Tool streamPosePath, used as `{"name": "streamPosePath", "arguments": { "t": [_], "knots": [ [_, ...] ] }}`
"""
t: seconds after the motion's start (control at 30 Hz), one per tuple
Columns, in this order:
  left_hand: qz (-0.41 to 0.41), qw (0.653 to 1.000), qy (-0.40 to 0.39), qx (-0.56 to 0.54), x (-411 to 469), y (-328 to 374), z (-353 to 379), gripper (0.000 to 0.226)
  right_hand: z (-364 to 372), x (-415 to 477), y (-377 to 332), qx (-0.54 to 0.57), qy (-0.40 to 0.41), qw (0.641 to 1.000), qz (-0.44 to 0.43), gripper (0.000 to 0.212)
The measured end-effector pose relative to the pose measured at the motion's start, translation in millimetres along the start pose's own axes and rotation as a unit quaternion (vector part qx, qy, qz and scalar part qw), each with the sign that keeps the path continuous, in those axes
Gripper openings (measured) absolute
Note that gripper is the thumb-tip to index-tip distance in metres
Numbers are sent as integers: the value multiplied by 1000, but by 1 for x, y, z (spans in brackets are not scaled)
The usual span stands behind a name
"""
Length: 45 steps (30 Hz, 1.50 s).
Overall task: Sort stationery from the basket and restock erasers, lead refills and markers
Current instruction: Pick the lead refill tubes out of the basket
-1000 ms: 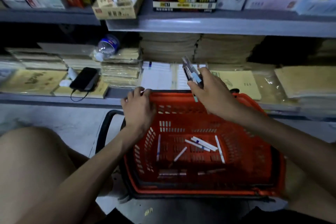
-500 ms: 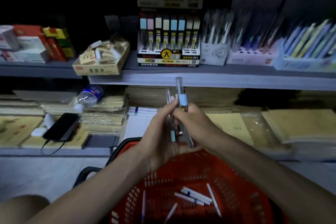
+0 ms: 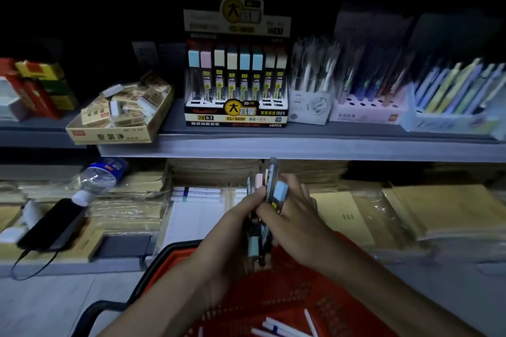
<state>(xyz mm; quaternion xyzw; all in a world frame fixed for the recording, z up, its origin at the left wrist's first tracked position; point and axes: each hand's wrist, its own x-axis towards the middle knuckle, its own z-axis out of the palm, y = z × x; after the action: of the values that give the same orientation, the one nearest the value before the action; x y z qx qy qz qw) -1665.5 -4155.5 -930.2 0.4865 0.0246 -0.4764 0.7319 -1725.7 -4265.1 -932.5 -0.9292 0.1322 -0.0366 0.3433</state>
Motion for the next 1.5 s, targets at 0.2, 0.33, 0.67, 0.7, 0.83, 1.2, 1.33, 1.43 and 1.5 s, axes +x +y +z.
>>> {"name": "streamPosePath", "arguments": {
  "t": [0.2,0.33,0.67,0.7,0.83,1.2,1.33,1.43,1.5],
  "knots": [
    [112,991,-58,47,-8,-2,-1,48,-20,-3,-7,306,-113,943,63,35],
    [103,989,-61,89,-14,-14,0,50,-24,-7,-5,409,-136,900,62,31],
    [226,958,-28,175,-19,-8,-5,11,-19,-6,-3,229,123,965,19,42],
    [233,953,-10,195,-18,-7,-6,12,-19,-5,-3,197,158,968,12,44],
    [276,932,54,228,-17,1,-11,15,-21,-8,-12,342,106,933,36,37],
    [362,899,80,233,-10,24,-22,10,-49,-4,-36,336,230,911,-65,14],
    [329,922,108,171,-7,30,-31,7,-77,13,-45,230,289,922,-114,41],
    [313,933,106,143,-7,36,-30,9,-94,39,-49,166,298,928,-148,30],
    [310,936,102,133,-8,38,-30,13,-98,58,-49,146,296,929,-167,25]
  ]
}}
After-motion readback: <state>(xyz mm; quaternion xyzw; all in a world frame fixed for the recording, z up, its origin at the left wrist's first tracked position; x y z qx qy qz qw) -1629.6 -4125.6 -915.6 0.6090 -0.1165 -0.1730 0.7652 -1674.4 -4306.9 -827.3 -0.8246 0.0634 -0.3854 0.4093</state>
